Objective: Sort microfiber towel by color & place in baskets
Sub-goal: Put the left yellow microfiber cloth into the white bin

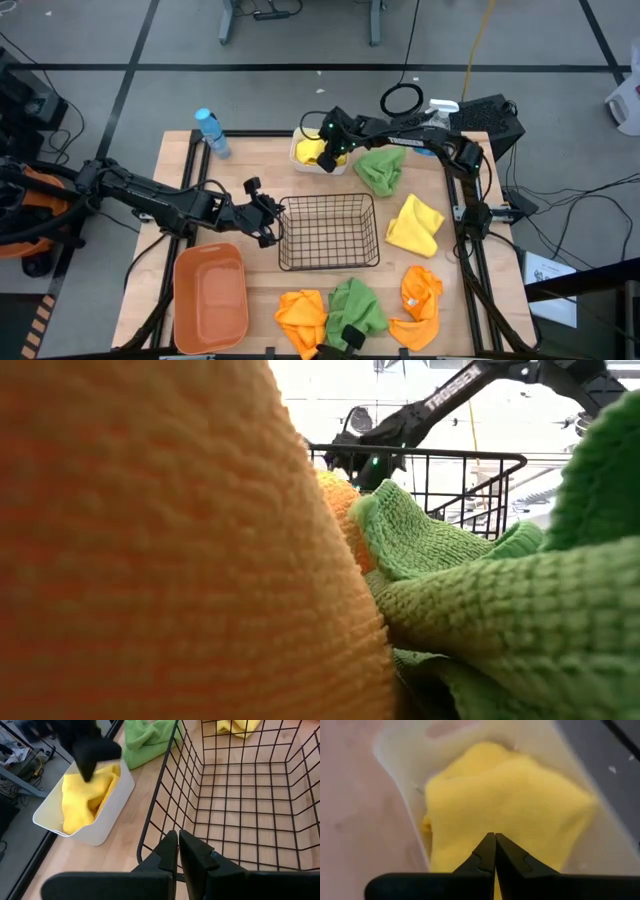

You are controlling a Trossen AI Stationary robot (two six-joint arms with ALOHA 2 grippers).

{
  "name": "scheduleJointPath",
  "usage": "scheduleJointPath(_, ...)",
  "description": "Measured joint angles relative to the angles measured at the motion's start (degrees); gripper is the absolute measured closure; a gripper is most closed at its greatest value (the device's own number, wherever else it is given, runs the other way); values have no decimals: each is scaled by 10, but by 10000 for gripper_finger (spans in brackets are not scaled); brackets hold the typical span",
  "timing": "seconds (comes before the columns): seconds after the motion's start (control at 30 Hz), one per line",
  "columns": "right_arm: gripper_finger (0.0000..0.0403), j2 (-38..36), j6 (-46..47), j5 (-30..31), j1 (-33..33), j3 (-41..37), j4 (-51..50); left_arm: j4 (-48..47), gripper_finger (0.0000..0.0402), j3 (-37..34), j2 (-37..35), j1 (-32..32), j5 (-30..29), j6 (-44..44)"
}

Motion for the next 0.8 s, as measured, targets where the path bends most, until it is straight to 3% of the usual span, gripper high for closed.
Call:
scheduleJointPath(0.27,403,-20,-8,2,4,0,31,1,377,0,0,0,0,1)
scheduleJointPath(0.8,403,55,-10,17,5,0,22,0,377,0,0,0,0,1)
